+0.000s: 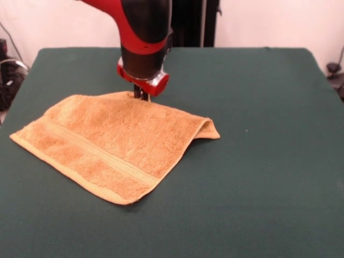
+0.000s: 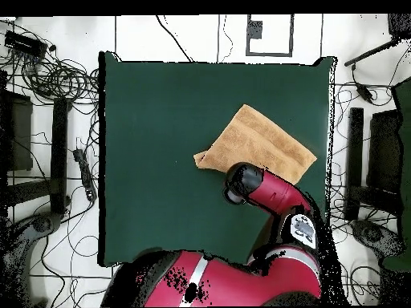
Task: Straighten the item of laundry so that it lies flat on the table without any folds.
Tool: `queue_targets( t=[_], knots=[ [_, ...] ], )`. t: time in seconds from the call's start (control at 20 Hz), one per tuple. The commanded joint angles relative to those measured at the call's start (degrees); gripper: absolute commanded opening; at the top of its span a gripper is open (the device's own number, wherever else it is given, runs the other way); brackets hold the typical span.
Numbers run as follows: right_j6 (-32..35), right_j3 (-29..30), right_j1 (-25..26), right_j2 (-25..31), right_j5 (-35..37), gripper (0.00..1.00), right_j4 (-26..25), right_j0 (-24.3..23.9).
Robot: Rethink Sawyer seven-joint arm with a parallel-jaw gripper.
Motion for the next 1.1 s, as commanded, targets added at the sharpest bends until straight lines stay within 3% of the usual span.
queue_targets(
  t=[0.05,0.2,0.55,1.1],
  knots=[
    [14.51,10.34,10.07,-0.36,-8.73,0.00,-1.57,0.54],
    [13.09,10.92,8.34,-1.31,-5.90,0.00,-2.07,0.56],
    [9.45,13.91,4.27,0.38,-6.69,0.00,-2.84,-1.70],
    [9.09,16.45,-2.55,-3.04,0.60,0.00,-3.39,0.85]
  ],
)
